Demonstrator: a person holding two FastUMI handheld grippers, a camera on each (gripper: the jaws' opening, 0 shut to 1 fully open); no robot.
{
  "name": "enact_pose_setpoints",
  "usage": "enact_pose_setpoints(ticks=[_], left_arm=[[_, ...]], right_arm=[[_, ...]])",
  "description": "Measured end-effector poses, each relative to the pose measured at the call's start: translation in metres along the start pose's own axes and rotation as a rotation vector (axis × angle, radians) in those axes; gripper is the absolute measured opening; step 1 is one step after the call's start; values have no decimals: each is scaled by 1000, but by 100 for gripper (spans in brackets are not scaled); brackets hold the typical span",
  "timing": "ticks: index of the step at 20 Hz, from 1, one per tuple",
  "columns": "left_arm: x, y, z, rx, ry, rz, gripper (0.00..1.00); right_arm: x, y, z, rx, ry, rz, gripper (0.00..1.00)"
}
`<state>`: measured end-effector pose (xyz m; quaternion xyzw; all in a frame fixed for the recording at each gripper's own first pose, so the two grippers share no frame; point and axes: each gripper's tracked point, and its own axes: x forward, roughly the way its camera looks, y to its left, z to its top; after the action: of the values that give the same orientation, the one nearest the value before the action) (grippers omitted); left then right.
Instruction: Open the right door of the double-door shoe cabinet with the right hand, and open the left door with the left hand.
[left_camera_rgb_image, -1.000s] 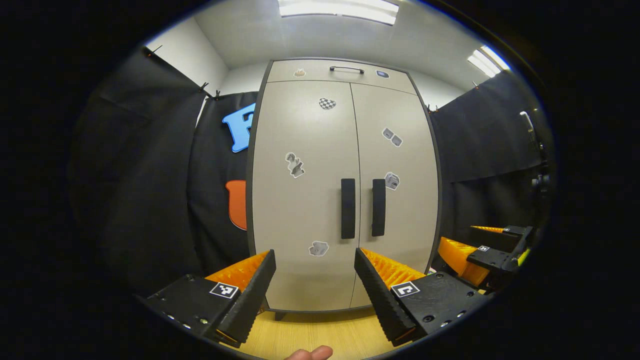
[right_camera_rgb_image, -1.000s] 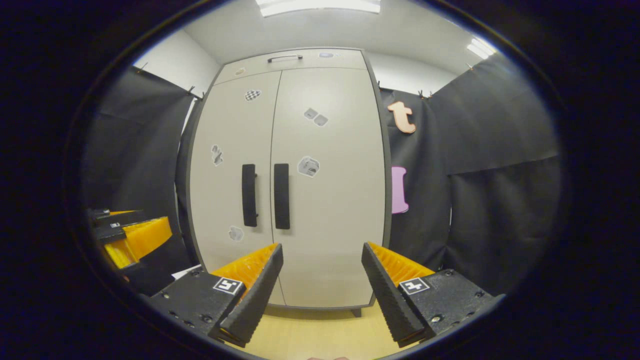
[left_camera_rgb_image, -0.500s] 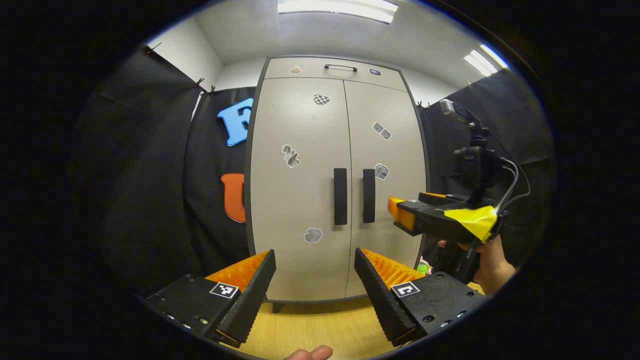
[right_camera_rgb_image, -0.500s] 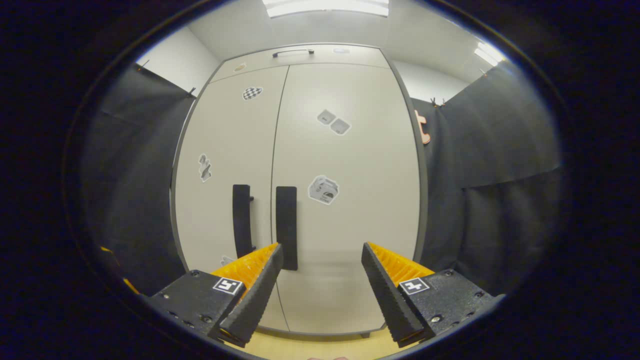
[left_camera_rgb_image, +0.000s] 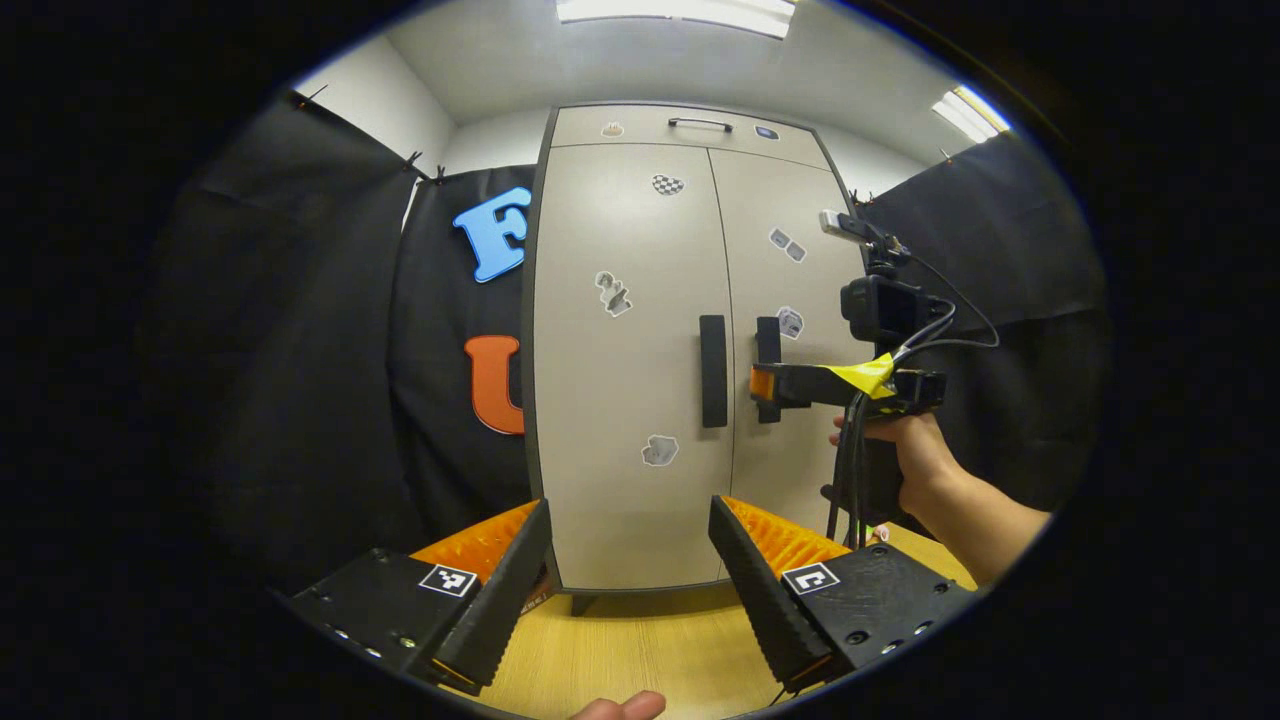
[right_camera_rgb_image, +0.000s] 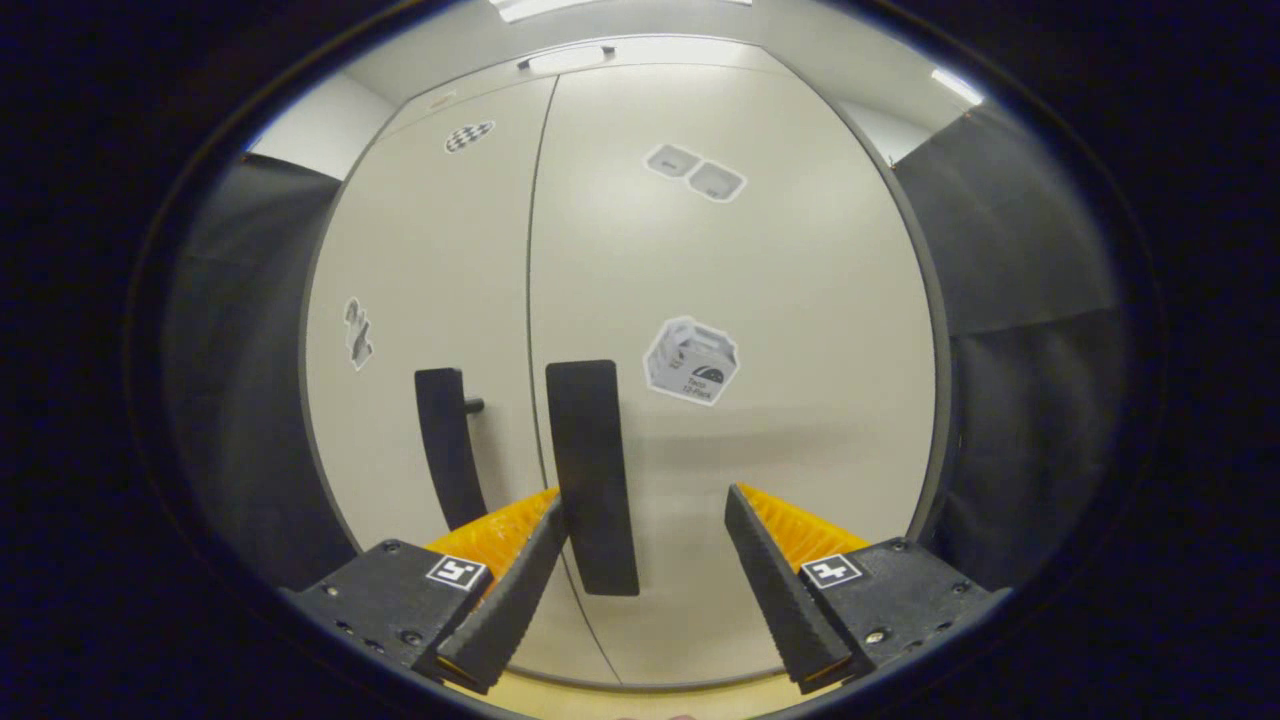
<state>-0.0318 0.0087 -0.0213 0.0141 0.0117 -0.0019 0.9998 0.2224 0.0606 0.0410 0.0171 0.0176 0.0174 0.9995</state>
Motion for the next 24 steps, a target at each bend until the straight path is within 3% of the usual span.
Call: enact_pose_setpoints(ticks=[9,10,13,14,15,18,19,24], left_arm=[[7,8,-5,-29,15,0,95],[8,8,-5,-32,15,-1,95],[9,8,-7,-45,19,-5,95],[9,7,-6,-47,19,-7,95],[9,8,-6,-48,19,-5,95],[11,8,-6,-48,17,-6,95],[12,8,-7,-50,16,-6,95],[10,4,-9,-56,21,-14,95]], right_arm=[[10,3,-1,-81,2,-50,94],[11,5,-2,-83,2,-45,90],[9,14,-2,-110,-5,-36,62],[9,20,-4,-124,-16,-29,57],[9,20,-4,-147,-19,-38,40],[10,20,0,-88,-42,-13,24],[9,19,0,-87,-41,-14,14],[10,20,-1,-97,-38,-11,9]])
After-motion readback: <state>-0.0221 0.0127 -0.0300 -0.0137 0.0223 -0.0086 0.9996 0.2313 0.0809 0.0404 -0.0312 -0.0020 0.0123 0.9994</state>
